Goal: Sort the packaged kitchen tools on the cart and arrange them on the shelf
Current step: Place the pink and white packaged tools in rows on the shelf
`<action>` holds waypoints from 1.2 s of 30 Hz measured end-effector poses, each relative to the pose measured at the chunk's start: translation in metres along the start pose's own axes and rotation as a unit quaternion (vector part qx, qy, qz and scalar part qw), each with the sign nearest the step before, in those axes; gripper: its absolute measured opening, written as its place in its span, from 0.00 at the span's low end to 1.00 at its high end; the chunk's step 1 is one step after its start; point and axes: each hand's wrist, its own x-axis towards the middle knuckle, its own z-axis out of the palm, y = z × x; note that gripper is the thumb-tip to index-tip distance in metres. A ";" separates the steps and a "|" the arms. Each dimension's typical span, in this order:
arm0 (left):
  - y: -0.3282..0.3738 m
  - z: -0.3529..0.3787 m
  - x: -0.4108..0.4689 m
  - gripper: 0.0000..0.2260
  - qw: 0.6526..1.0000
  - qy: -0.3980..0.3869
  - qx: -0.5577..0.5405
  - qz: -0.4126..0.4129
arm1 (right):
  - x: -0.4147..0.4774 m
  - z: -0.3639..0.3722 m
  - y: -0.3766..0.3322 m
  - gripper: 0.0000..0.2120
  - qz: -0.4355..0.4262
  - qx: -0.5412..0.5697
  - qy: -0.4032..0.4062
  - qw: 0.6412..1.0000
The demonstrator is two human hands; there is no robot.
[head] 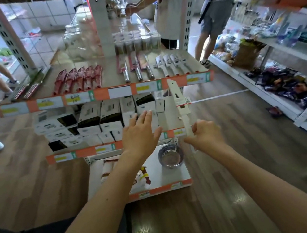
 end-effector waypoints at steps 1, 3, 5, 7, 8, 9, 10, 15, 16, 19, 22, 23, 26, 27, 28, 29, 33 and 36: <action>0.001 -0.001 0.005 0.28 1.000 0.005 -0.002 0.003 | 0.003 -0.005 -0.001 0.16 0.001 -0.007 0.006 1.000; 0.001 -0.002 0.015 0.28 1.000 0.014 -0.009 0.006 | 0.012 -0.010 -0.001 0.17 -0.009 -0.024 0.011 1.000; 0.001 -0.002 0.028 0.28 1.000 0.009 -0.018 0.008 | 0.023 -0.015 0.000 0.17 -0.010 -0.026 0.016 0.999; 0.003 -0.002 0.042 0.28 1.000 0.007 -0.024 0.011 | 0.038 -0.019 0.003 0.16 -0.008 -0.021 0.022 1.000; 0.004 -0.003 0.051 0.28 1.000 0.012 -0.025 0.013 | 0.047 -0.021 0.004 0.15 -0.005 -0.023 0.023 0.999; 0.005 -0.005 0.062 0.28 0.999 0.021 -0.025 0.017 | 0.057 -0.024 0.004 0.13 -0.004 -0.026 0.026 0.999; 0.007 -0.007 0.073 0.28 0.999 0.031 -0.025 0.022 | 0.068 -0.027 0.004 0.12 -0.001 -0.030 0.028 0.999; 0.017 -0.014 0.133 0.27 0.997 0.058 -0.029 0.051 | 0.124 -0.041 -0.003 0.10 0.020 -0.019 0.030 0.999; 0.018 -0.014 0.144 0.27 0.996 0.058 -0.033 0.060 | 0.135 -0.042 -0.003 0.10 0.019 -0.016 0.033 0.999; 0.021 -0.016 0.177 0.27 0.995 0.048 -0.045 0.073 | 0.162 -0.044 -0.004 0.09 0.028 -0.003 0.048 0.998; 0.022 -0.014 0.207 0.27 0.995 0.022 -0.065 0.079 | 0.181 -0.046 -0.003 0.11 0.032 0.008 0.045 0.998; 0.024 -0.012 0.215 0.27 0.993 0.015 -0.076 0.084 | 0.187 -0.047 -0.001 0.09 0.033 0.009 0.044 0.998; 0.033 -0.005 0.242 0.27 0.992 0.007 -0.084 0.089 | 0.206 -0.052 0.006 0.10 0.026 -0.006 0.047 0.999; 0.037 -0.004 0.250 0.27 0.992 0.003 -0.088 0.086 | 0.212 -0.054 0.008 0.11 0.023 -0.006 0.046 0.999; 0.042 -0.002 0.259 0.27 0.992 -0.001 -0.096 0.081 | 0.218 -0.056 0.011 0.12 0.020 -0.001 0.044 0.999; 0.046 -0.001 0.267 0.27 0.991 0.000 -0.107 0.077 | 0.225 -0.059 0.013 0.12 0.017 0.006 0.041 0.999; 0.058 -0.001 0.288 0.24 0.979 0.038 -0.189 0.063 | 0.249 -0.072 0.024 0.10 0.005 0.044 0.027 0.999; 0.066 -0.007 0.305 0.17 0.903 -0.019 -0.427 0.048 | 0.262 -0.081 0.030 0.07 0.007 0.120 -0.002 0.993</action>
